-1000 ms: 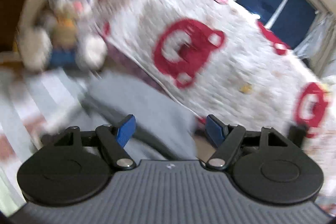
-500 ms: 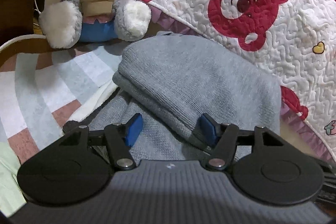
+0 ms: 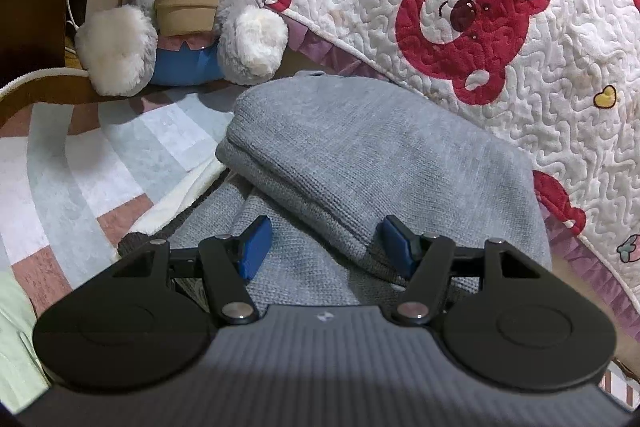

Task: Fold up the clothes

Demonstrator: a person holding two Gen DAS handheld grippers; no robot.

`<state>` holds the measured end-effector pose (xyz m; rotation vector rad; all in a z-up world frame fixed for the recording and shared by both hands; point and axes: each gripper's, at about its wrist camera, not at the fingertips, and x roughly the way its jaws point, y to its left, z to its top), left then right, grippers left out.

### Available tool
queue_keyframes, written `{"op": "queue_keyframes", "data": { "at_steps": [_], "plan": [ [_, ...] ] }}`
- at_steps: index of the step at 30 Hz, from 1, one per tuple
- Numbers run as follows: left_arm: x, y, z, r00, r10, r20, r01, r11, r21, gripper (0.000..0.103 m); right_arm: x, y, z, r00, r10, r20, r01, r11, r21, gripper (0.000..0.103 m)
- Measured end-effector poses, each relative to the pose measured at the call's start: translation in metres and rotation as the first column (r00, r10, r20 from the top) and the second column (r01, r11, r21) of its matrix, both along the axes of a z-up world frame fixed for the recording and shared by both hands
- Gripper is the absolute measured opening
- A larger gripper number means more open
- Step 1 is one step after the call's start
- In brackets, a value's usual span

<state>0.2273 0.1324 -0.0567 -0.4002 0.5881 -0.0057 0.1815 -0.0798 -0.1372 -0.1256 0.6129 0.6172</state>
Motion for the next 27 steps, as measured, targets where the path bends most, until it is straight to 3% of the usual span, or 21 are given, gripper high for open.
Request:
{"op": "queue_keyframes", "data": {
  "at_steps": [2,4,8,10,14,19,23,27],
  "plan": [
    [-0.001,0.001,0.0,1.0,0.0,0.005,0.0,1.0,-0.001,0.061,0.006,-0.005,0.0,0.998,-0.058,0.012,0.058,0.998,-0.013,0.016],
    [-0.001,0.001,-0.001,1.0,0.001,0.009,-0.001,1.0,0.0,0.061,0.012,-0.019,0.002,0.99,-0.144,-0.001,0.144,0.989,-0.004,0.008],
    [-0.001,-0.002,0.0,1.0,0.01,0.012,-0.01,1.0,0.024,0.061,0.006,-0.06,0.008,0.971,-0.232,-0.053,0.234,0.971,0.046,0.016],
    [-0.002,-0.006,0.002,1.0,0.019,0.003,-0.019,0.999,0.047,0.062,-0.006,-0.081,0.013,0.972,-0.226,-0.056,0.231,0.969,0.094,0.018],
    [-0.004,-0.018,0.008,0.998,0.061,-0.031,-0.057,0.991,0.121,0.069,-0.028,-0.107,0.021,0.972,-0.229,-0.06,0.235,0.962,0.142,0.039],
    [-0.01,-0.031,0.013,0.995,0.089,-0.043,-0.078,0.975,0.208,0.076,-0.052,-0.131,0.028,0.961,-0.273,-0.046,0.277,0.951,0.137,0.04],
    [-0.019,-0.035,0.017,0.992,0.111,-0.053,-0.096,0.969,0.229,0.081,-0.074,-0.148,0.036,0.951,-0.307,-0.036,0.308,0.934,0.179,0.044],
    [-0.037,-0.046,0.027,0.997,0.057,-0.049,-0.044,0.972,0.231,0.081,-0.092,-0.153,0.045,0.961,-0.274,-0.02,0.273,0.944,0.186,0.044]
  ]
}}
